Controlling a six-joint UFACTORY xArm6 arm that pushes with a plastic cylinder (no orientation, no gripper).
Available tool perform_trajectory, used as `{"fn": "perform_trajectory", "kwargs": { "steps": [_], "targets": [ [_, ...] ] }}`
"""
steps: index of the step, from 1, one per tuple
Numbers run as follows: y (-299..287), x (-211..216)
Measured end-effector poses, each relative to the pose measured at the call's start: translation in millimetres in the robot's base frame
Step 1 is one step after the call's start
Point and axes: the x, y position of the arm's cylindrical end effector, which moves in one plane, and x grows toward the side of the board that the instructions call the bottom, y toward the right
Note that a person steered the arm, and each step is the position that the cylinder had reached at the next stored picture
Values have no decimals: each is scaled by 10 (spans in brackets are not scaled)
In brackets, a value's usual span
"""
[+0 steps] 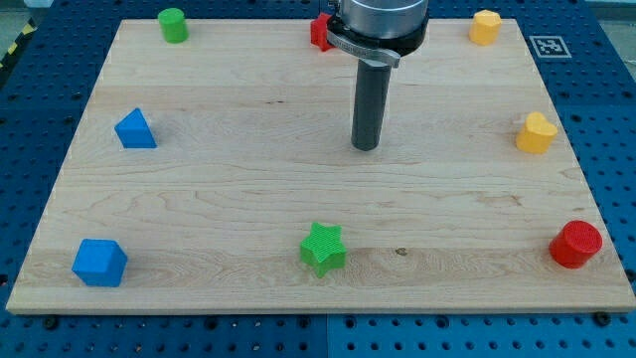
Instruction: Move your arm closer to the bottom center
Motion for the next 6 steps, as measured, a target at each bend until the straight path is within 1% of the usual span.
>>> {"fn": "perform_trajectory", "kwargs": {
  "steps": [1, 2, 4, 6],
  "targets": [
    [0, 0],
    [-83, 96],
    [210, 855],
    [248, 1537]
  ]
}}
